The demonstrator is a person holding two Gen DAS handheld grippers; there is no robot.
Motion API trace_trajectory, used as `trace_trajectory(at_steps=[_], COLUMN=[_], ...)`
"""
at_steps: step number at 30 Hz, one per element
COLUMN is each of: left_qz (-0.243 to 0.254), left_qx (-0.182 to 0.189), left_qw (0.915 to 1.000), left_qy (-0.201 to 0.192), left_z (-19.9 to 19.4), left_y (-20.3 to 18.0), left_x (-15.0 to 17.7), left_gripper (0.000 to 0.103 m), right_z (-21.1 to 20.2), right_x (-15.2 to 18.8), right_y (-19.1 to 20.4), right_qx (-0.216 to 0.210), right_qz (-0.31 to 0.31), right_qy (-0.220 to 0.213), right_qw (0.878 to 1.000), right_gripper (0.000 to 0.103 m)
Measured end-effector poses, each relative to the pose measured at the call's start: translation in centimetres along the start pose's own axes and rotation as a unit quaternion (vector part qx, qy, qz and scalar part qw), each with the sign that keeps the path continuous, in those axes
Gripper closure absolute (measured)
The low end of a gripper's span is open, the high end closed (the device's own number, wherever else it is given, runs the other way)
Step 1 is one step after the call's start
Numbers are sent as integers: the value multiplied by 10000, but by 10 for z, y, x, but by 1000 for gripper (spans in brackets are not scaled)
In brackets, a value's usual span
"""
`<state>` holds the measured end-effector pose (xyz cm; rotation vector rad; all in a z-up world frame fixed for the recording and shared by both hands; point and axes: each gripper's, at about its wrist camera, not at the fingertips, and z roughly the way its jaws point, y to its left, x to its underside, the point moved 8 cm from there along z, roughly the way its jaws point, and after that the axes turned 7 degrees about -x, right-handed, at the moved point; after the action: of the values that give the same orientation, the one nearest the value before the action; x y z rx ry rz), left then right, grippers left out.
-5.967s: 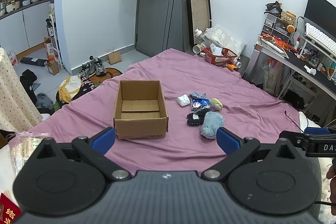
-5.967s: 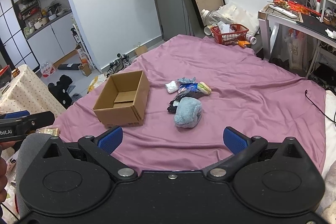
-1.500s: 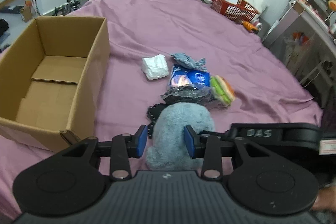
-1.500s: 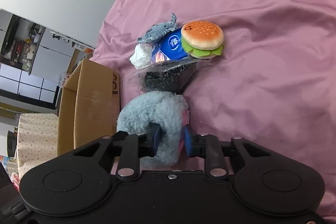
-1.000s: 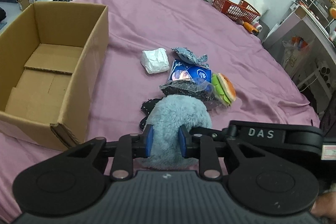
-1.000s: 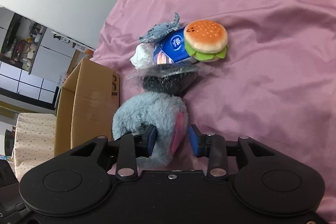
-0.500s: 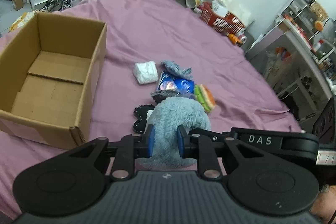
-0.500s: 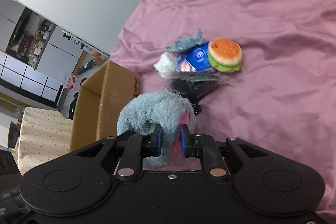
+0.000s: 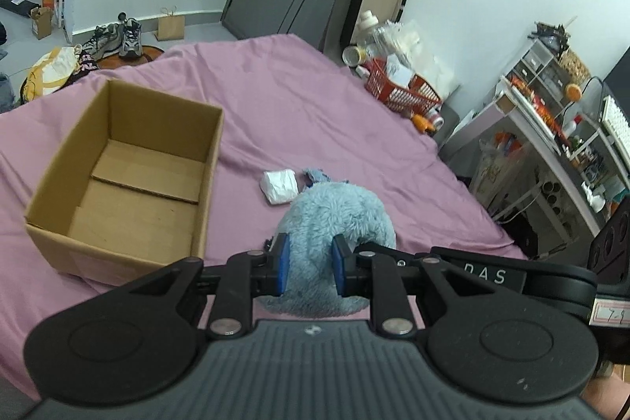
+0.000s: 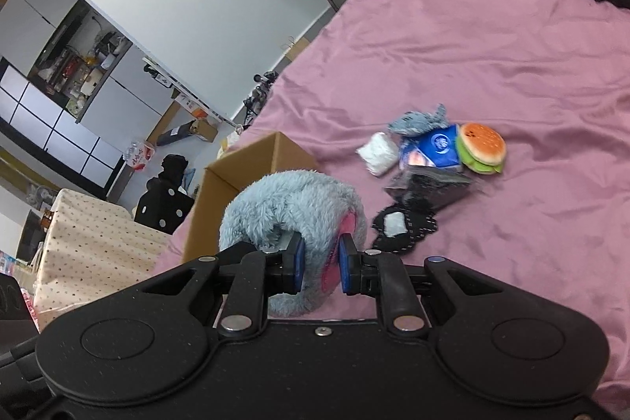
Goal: Organize soft objects
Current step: 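Carry the light-blue plush with both tools over the cardboard box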
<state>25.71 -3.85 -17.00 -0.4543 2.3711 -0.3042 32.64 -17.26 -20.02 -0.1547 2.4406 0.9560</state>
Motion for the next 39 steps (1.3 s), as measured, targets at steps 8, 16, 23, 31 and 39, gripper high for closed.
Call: trace_trajectory(at_steps=[8,16,23,31,39], left_qz=[-171,-329,-509,-689,-920], left_qx=[48,27,10,-82,-220], left_qw=[9997,9989,9980,9970,9953], left_qy=[-171,-330,-367,-354,-225], left_z=[-17,-32,-33,-28,-11], left_y=[27,55,78,109,141], left_x=[-12,-26,-34,-41,-45], left_gripper=[82,82,82,82,82], right_z=[11,24,40,68,104], right_x=[3,4,5,8,11], right_y=[35,70,89,106,114], right_qx=[48,-10,60,35,71], right_qz=[-269,-499,-664,-715,-708], right_qy=[-30,-49,-9,144,387], right_qw=[9996,9987,9978,9973,9967], right_gripper=[86,86,86,86,85])
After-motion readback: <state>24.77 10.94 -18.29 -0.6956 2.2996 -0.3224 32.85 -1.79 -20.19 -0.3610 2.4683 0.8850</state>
